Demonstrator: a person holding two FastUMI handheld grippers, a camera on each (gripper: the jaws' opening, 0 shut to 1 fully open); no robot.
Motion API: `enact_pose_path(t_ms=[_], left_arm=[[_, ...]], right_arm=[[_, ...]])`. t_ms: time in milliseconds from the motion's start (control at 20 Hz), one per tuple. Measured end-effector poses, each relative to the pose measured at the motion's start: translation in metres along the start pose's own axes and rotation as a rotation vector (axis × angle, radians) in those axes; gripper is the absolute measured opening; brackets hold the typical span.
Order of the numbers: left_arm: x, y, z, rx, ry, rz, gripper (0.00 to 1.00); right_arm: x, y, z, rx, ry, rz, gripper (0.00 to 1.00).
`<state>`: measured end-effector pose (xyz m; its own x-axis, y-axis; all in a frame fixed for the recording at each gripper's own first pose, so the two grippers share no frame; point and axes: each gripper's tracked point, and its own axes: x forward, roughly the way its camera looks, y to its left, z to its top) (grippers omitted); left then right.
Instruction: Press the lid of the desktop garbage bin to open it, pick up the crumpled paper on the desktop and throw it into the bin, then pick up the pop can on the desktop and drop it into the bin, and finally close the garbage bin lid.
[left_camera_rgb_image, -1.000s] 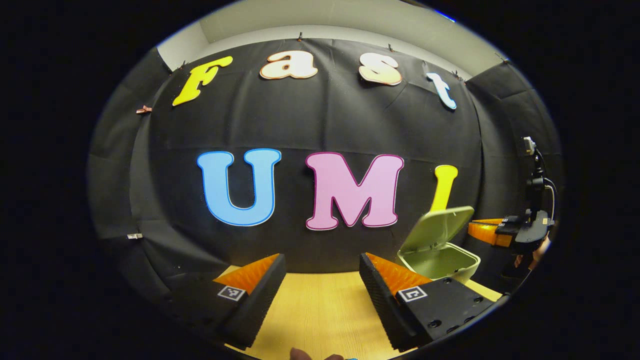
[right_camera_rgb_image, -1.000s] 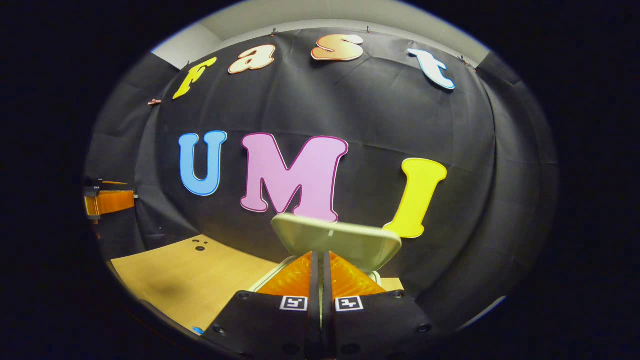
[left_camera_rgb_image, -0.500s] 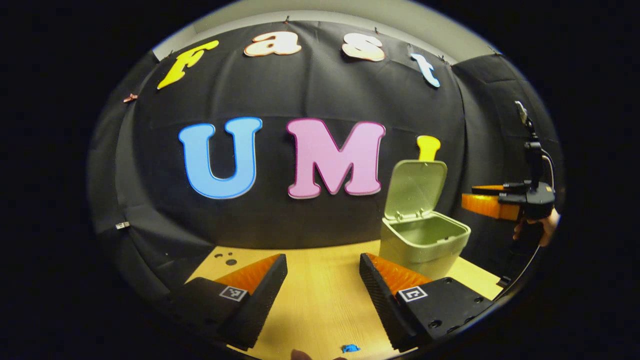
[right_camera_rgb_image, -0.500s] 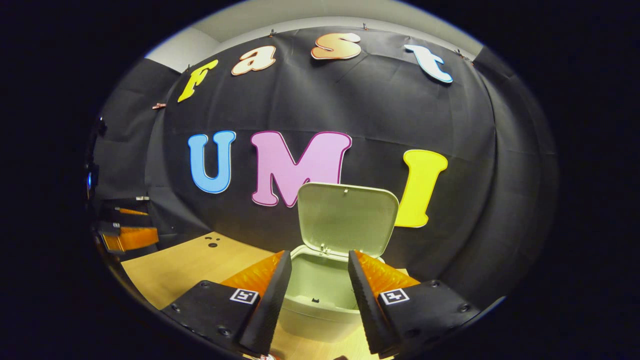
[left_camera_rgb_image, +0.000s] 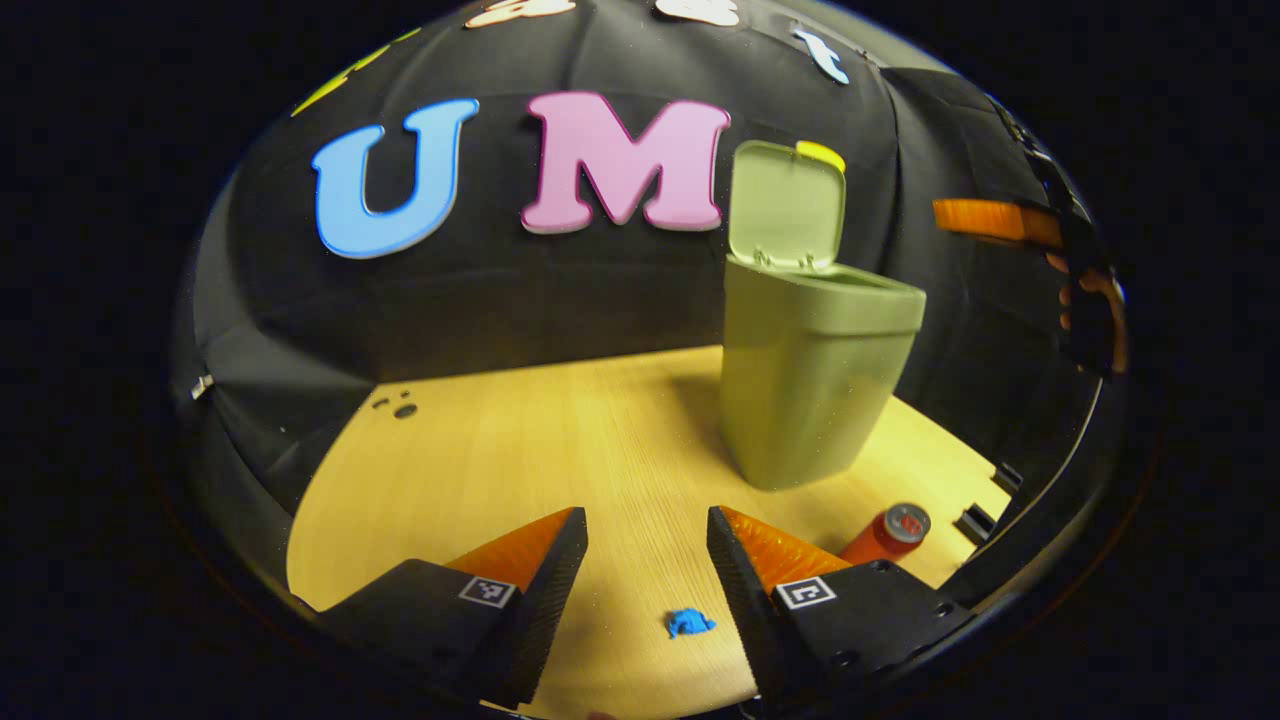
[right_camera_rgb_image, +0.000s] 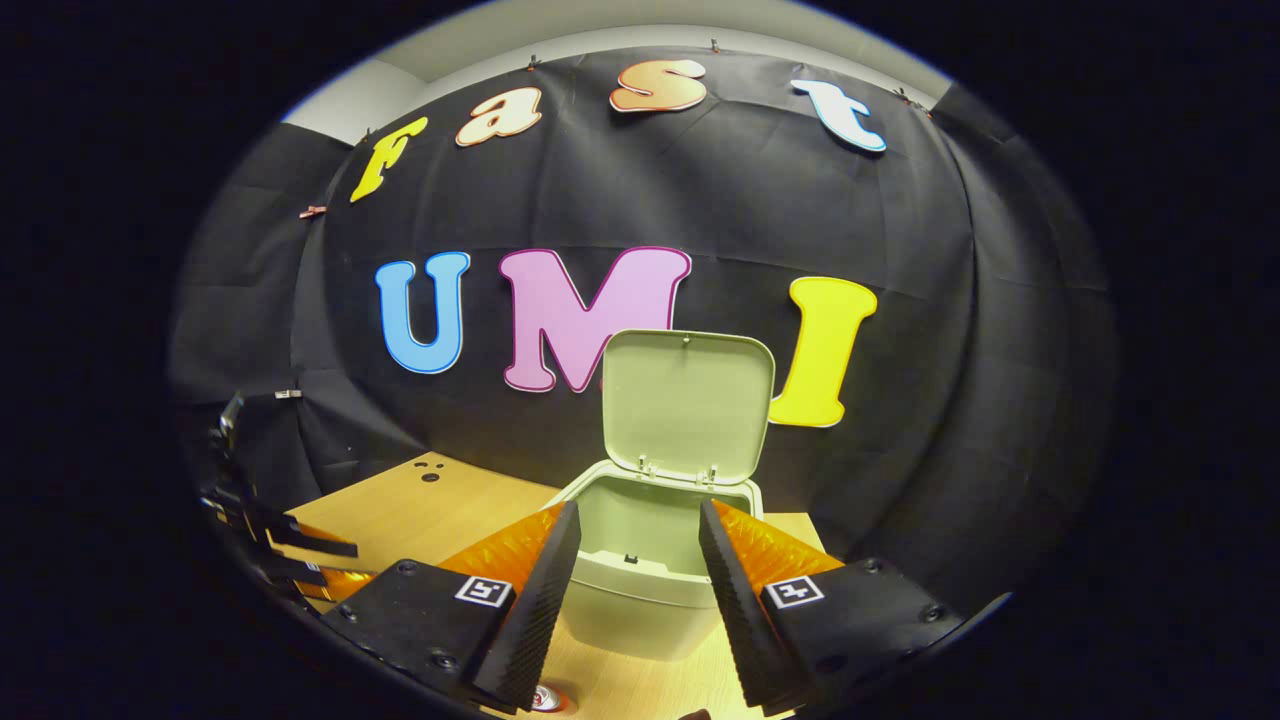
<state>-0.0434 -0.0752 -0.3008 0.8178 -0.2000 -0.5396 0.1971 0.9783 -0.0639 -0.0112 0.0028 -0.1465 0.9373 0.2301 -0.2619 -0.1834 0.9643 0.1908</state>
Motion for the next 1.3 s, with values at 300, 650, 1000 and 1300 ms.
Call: enact_pose_path(t_ms=[300,650,1000,1300], left_arm=[[0.025,-0.011,-0.072,-0.039,0.16,-0.045,0.74],[0.044,-0.02,-0.122,-0.025,0.282,-0.054,0.73],[0.062,-0.029,-0.152,0.033,0.366,-0.058,0.63],[0.066,-0.026,-0.142,0.052,0.343,-0.075,0.32]], right_arm=[[-0.018,-0.012,-0.014,0.006,0.037,-0.029,0.76],[-0.029,-0.025,-0.028,0.018,0.073,-0.052,0.77],[-0.037,-0.03,-0.04,0.01,0.114,-0.058,0.77],[-0.038,-0.031,-0.046,0.017,0.132,-0.06,0.76]])
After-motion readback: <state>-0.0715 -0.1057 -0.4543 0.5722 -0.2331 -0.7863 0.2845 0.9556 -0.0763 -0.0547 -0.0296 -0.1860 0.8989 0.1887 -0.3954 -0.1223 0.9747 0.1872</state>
